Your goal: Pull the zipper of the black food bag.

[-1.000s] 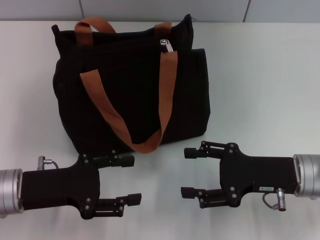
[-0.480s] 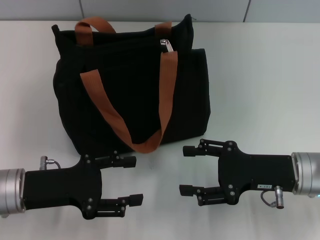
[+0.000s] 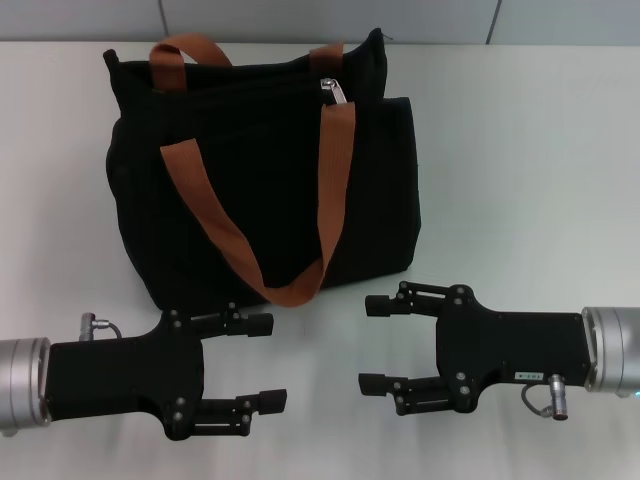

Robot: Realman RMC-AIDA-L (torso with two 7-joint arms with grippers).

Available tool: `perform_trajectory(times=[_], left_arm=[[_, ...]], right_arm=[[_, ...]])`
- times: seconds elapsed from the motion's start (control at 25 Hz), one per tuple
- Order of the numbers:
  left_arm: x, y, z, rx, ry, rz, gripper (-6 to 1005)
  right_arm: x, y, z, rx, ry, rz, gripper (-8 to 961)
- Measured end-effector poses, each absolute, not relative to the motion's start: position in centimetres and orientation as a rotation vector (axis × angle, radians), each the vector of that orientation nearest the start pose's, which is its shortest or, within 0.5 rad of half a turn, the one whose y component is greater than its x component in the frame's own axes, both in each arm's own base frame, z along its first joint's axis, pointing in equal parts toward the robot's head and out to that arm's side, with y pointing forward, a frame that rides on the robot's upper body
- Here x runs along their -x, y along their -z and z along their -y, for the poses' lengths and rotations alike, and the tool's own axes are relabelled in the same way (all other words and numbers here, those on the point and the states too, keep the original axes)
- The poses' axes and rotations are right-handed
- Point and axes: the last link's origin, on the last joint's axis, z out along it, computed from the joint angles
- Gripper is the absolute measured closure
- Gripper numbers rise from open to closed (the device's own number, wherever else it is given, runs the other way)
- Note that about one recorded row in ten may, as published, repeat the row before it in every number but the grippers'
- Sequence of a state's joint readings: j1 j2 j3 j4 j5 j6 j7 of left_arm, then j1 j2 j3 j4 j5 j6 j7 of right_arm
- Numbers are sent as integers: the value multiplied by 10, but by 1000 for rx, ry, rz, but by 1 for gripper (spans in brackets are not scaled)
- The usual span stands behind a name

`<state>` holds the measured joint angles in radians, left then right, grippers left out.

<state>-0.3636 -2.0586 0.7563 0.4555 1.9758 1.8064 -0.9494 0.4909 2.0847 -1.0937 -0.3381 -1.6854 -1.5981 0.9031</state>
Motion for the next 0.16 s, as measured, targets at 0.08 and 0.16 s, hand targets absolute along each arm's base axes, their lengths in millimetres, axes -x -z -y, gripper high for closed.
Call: perform_trajectory(times=[0.08, 0.16], left_arm=[[292, 25, -232, 2889, 936, 363, 217], [293, 23, -232, 2891, 938, 361, 217]], right_arm=[[-253, 73, -262, 2939, -922, -259, 143], [-253, 73, -262, 2939, -922, -261, 143]])
